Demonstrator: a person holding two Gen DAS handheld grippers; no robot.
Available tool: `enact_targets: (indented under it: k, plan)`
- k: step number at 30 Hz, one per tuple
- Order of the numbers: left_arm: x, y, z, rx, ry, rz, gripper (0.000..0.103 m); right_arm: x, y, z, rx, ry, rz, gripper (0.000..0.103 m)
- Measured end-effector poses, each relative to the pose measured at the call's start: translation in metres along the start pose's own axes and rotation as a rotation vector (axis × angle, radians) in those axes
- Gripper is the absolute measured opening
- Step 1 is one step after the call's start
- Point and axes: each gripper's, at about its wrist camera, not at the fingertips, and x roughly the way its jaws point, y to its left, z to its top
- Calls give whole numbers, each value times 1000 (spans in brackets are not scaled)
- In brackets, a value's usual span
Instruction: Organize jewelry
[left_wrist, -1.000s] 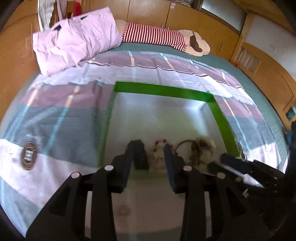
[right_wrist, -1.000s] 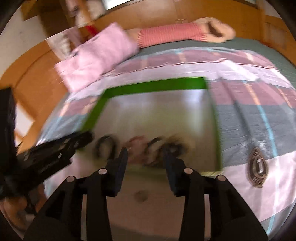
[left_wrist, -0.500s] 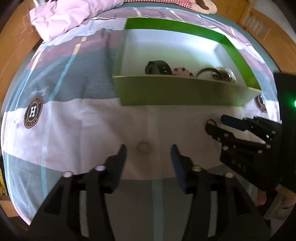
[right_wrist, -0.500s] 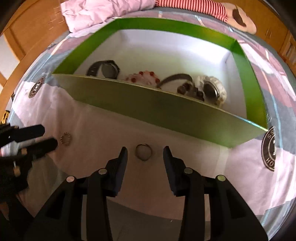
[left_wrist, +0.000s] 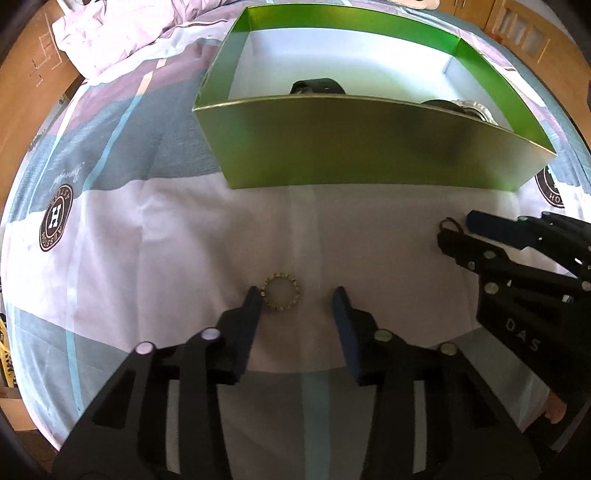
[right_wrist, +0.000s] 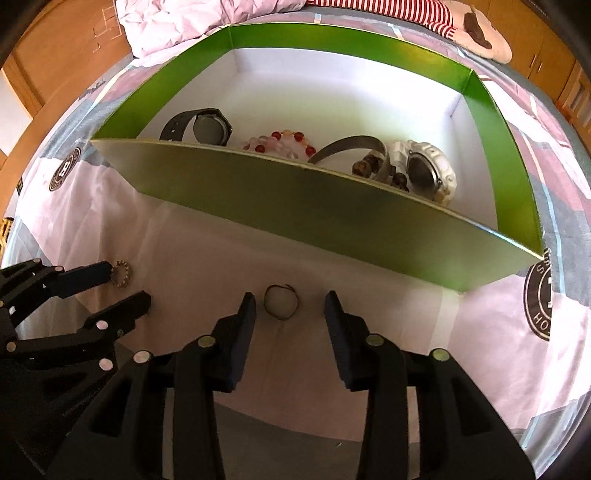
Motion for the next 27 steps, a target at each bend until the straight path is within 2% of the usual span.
enact_targets:
  k: [1,2,4,9,17,21,27]
  plan:
    - [0,0,0,-3,-1,-3,32,0,2,0,-15,-1,1,20]
    - [-1,-1,0,-3,-1,-2,30,0,4,0,-27,-2,-6,19]
    - [-2,0,0,-4,-5,3,21,-1,9,-2,-54,-5,-21,19]
    - [-15,5,4,-26,-49,-17,21,-12,3,-1,-29,-33,-4,19]
    - [-67,-6,16,1,-260,-6,21,-50,-5,1,0,-131,-13,19]
    - [-90,-12,20,9,-366,7,21,-75,-6,1,10,-217,-32,19]
    - [-98,-18,31,1,-414,-18,21,-103,-14,3,54,-330,-39,19]
